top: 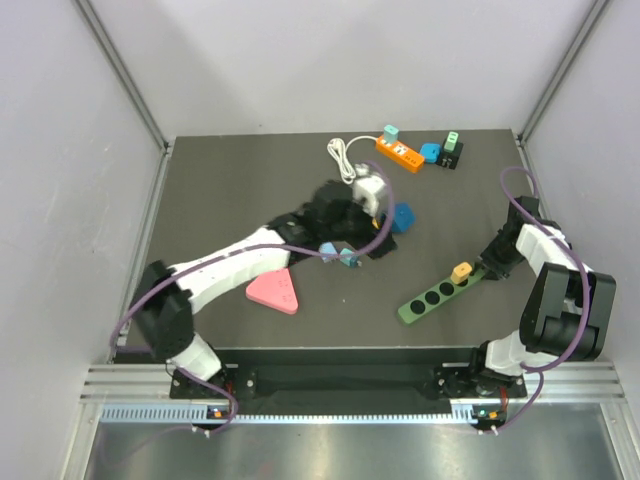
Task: Pull the plug off the socket
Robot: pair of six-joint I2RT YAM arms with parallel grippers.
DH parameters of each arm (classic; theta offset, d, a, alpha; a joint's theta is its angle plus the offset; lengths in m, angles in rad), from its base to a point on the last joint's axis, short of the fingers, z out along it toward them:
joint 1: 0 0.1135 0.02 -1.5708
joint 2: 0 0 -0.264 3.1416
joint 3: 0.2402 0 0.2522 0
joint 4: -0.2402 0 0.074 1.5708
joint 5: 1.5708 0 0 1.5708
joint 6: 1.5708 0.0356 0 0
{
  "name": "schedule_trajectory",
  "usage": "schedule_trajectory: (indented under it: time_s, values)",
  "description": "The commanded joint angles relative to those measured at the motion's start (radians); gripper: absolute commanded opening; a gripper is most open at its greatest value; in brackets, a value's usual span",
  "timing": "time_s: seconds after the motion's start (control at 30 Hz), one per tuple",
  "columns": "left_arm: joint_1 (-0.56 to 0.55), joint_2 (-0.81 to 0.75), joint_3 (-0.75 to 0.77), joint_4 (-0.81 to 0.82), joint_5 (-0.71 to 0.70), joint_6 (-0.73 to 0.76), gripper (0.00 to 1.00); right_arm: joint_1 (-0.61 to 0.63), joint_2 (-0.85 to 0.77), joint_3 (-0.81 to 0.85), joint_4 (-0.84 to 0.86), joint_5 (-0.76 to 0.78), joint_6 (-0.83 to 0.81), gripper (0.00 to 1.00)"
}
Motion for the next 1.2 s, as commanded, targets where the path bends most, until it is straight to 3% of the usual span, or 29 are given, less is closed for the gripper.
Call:
schedule_trajectory:
  time_s: [0.0, 0.33, 0.8, 1.0, 1.17]
  values:
    - [-0.145, 0.138, 0.069, 0.092, -0.073, 0.099, 0.76, 0.020, 0.130, -0.113, 0.121, 0.061, -0.010, 0.29]
    - [-0.288, 0.524, 0.377, 0.198, -0.132, 0.194, 0.82, 0.020, 0.128, -0.109, 0.117, 0.059, -0.010, 0.29]
    - [-0.302, 0.727, 0.567, 0.208, -0.118, 0.208, 0.74, 0.020, 0.117, -0.112, 0.118, 0.056, -0.012, 0.29]
    - [-0.302, 0.793, 0.635, 0.183, -0.107, 0.197, 0.56, 0.020, 0.113, -0.112, 0.118, 0.058, -0.012, 0.29]
    - [-0.302, 0.828, 0.710, 0.130, -0.113, 0.196, 0.28, 0.020, 0.119, -0.110, 0.118, 0.064, -0.010, 0.29]
